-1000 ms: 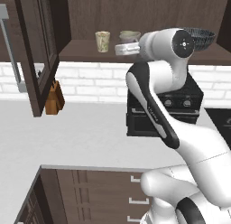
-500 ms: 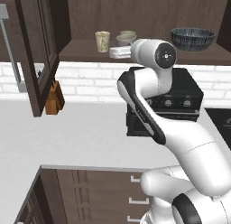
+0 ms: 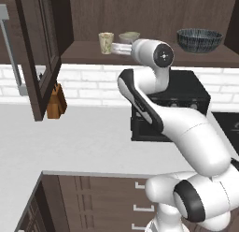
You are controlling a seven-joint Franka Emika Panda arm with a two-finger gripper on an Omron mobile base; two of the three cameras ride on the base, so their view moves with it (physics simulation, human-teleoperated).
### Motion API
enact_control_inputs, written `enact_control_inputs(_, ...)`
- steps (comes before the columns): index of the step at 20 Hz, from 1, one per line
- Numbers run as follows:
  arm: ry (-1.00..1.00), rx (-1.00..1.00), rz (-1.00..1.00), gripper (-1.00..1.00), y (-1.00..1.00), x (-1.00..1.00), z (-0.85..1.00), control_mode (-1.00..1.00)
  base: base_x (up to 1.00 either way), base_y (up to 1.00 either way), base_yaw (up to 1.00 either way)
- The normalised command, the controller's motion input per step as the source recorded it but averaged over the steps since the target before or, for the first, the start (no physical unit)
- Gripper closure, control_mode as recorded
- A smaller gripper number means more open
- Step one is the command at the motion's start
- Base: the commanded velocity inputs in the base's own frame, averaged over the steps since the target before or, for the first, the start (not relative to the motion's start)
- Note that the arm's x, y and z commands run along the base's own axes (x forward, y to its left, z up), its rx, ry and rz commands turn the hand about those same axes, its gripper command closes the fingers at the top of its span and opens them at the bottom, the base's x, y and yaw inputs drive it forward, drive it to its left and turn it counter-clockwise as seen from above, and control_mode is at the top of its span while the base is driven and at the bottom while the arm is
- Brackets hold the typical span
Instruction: Gather all objects into one cabinet and sort the glasses and bowls to opposite sides.
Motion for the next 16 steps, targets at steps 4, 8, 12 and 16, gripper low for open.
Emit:
enact_control_inputs(4, 0.13, 0.07, -0.06, 1.00, 0.00, 0.11, 0.00, -1.00, 0.00, 0.00, 0.00)
enact_control_inputs(8, 0.12, 0.00, -0.01, 1.00, 0.00, 0.08, 0.00, -1.00, 0.00, 0.00, 0.00)
enact_control_inputs(12, 0.04, 0.00, 0.00, 1.00, 0.00, 0.15, 0.00, -1.00, 0.00, 0.00, 0.00)
enact_control_inputs(16, 0.00, 0.00, 0.00, 1.00, 0.00, 0.20, -0.16, -1.00, 0.00, 0.00, 0.00)
